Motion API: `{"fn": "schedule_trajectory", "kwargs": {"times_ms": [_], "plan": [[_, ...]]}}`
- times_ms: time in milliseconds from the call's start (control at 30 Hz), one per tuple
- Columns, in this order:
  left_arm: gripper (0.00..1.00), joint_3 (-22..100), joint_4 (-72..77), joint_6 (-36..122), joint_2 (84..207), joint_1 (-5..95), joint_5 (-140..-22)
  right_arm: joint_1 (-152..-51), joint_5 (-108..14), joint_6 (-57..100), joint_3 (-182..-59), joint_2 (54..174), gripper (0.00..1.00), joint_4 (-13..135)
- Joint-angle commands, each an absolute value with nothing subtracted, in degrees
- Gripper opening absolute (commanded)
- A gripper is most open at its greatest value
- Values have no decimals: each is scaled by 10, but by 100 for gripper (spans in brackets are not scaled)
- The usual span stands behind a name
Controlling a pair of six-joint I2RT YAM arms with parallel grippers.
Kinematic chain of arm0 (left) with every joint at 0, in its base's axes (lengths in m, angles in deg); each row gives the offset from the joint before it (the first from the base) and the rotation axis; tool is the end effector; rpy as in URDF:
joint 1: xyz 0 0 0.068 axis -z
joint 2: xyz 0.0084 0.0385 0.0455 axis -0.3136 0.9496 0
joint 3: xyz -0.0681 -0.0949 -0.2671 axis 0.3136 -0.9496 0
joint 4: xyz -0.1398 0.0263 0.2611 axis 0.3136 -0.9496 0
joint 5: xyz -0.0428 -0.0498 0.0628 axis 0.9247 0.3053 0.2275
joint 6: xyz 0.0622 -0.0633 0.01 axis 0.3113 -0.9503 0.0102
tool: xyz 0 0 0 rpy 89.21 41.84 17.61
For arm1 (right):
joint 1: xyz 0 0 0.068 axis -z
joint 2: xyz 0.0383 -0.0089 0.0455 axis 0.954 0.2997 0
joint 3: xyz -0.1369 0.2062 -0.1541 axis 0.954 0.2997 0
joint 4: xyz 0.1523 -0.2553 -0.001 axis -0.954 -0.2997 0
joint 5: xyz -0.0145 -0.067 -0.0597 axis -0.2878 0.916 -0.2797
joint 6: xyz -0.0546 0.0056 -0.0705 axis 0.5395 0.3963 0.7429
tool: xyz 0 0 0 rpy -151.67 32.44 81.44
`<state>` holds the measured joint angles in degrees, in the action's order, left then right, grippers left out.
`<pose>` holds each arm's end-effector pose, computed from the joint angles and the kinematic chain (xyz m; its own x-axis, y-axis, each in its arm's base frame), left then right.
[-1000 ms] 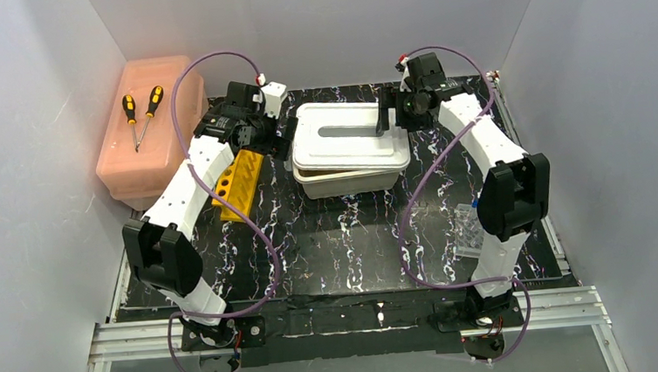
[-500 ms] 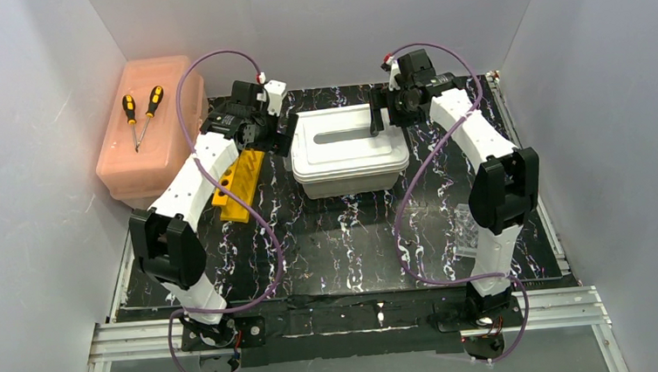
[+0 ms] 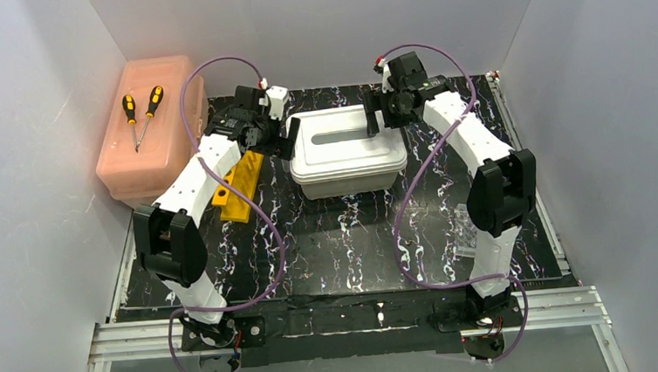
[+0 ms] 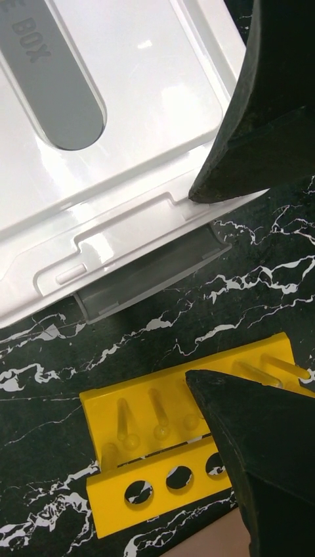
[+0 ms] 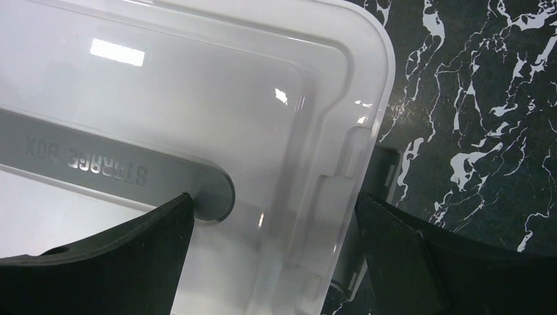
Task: Organize the chemistry lab equipment
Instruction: Close the lid of the storage box.
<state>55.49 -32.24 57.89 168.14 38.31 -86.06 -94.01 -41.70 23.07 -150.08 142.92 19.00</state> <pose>0.4315 -0.1622 0.3065 -0.6053 0.2744 -0.7472 0.4139 0.9103 -0.0010 0.4710 0.1886 0.3014 -0.7216 -0.1808 -0.6682 -0.3240 0.9413 0.0952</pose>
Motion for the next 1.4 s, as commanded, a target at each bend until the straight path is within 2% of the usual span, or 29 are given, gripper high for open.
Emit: {"fn": "schedule_trajectory", "kwargs": {"times_ms": [0,400,733,1000,1367], "plan": [[98,525,-325,580,1664,381,-852,-973,-413,222,-1472,1392,99,209],[98,424,-310,582,1606,385,-832,-976,-338,209,-1386,1334,98,235],[98,491,-328,540,1623,384,-866,-976,-313,199,-1409,1357,98,241],[98,486,-339,429,1642,354,-727,-975,-283,186,-1333,1336,98,275],[98,506,-291,354,1717,313,-566,-975,-298,173,-1303,1322,93,284]]}}
